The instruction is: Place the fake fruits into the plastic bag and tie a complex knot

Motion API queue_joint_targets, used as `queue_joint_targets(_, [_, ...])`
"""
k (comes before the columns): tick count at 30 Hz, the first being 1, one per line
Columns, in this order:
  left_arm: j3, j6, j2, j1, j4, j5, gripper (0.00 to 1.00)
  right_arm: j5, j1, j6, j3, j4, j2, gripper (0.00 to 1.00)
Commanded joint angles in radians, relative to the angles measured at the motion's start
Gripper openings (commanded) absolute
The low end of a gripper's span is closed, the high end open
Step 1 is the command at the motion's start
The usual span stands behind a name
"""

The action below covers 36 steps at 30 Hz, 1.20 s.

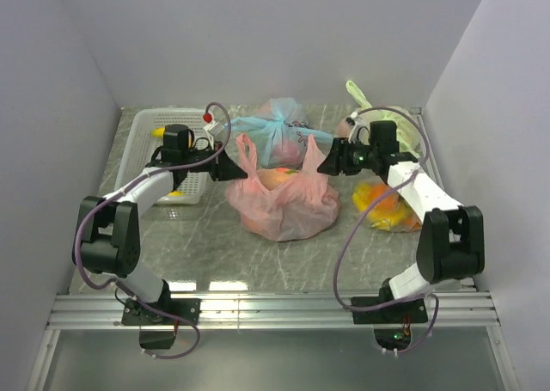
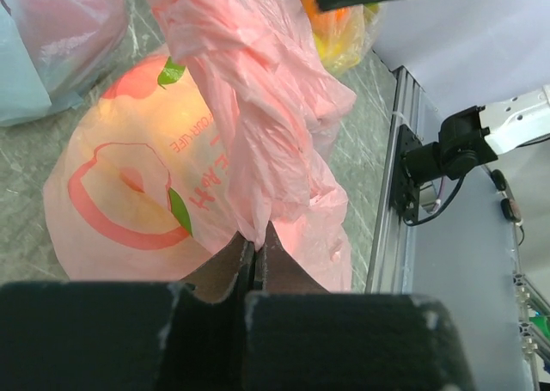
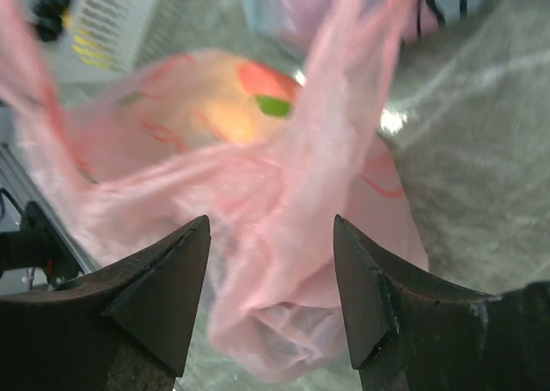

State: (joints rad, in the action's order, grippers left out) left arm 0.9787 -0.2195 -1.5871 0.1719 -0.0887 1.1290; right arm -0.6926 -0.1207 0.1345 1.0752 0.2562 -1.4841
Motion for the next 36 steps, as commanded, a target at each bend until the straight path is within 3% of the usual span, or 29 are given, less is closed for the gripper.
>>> queue_joint_targets(1, [0.055,0.057,-0.005,0.0,0.03,0.017,0.0,0.027,0.0,-0.038,0.006,-0.027,-0.05,0.66])
queue_joint_targets(7, [0.058,0.081,0.006,0.009,0.047,0.012,0.01,0.009,-0.01,-0.009,0.018,-0.098,-0.156,0.67])
queue_joint_targets(8, [0.06,0.089,0.007,0.012,0.064,0.014,0.01,-0.004,-0.016,-0.006,0.023,-0.107,-0.169,0.63])
queue_joint_targets(10, [0.067,0.117,0.012,0.018,0.082,0.017,0.01,-0.045,-0.025,-0.01,0.041,-0.127,-0.203,0.51])
queue_joint_targets(11, [0.075,0.132,0.013,0.021,0.086,0.018,0.01,-0.062,-0.036,-0.013,0.048,-0.138,-0.208,0.35])
queue_joint_targets(13, [0.115,0.244,0.01,0.04,0.196,0.031,0.0,-0.103,-0.051,-0.03,0.052,-0.176,-0.199,0.12])
queue_joint_targets(15, [0.184,0.403,0.001,0.072,0.352,0.034,0.0,-0.139,-0.077,-0.039,0.049,-0.214,-0.176,0.01])
queue_joint_targets(20, [0.302,0.694,-0.033,0.132,0.579,0.023,0.01,-0.232,-0.135,-0.117,0.048,-0.235,-0.124,0.0])
queue_joint_targets(23, [0.362,0.799,-0.054,0.169,0.679,0.012,0.01,-0.301,-0.16,-0.179,0.045,-0.213,-0.093,0.0])
queue_joint_targets(27, [0.394,0.827,-0.073,0.187,0.699,0.014,0.01,-0.312,-0.175,-0.248,0.051,-0.141,-0.064,0.0])
queue_joint_targets(28, [0.397,0.832,-0.076,0.189,0.716,0.017,0.01,-0.297,-0.174,-0.251,0.051,-0.127,-0.062,0.02])
queue_joint_targets(29, [0.399,0.844,-0.077,0.189,0.722,0.018,0.01,-0.282,-0.172,-0.275,0.054,-0.109,-0.061,0.11])
queue_joint_targets(30, [0.391,0.842,-0.076,0.189,0.721,0.02,0.01,-0.245,-0.171,-0.283,0.049,-0.094,-0.061,0.21])
queue_joint_targets(31, [0.385,0.839,-0.068,0.189,0.718,0.018,0.0,-0.219,-0.168,-0.277,0.04,-0.101,-0.055,0.39])
queue_joint_targets(33, [0.365,0.83,-0.06,0.189,0.702,0.018,0.0,-0.144,-0.16,-0.245,0.008,-0.136,-0.032,0.52])
queue_joint_targets(34, [0.362,0.826,-0.059,0.189,0.699,0.017,0.01,-0.118,-0.158,-0.237,0.0,-0.143,-0.027,0.68])
queue_joint_targets(36, [0.353,0.825,-0.053,0.189,0.698,0.014,0.01,-0.046,-0.148,-0.216,-0.011,-0.152,-0.025,0.75])
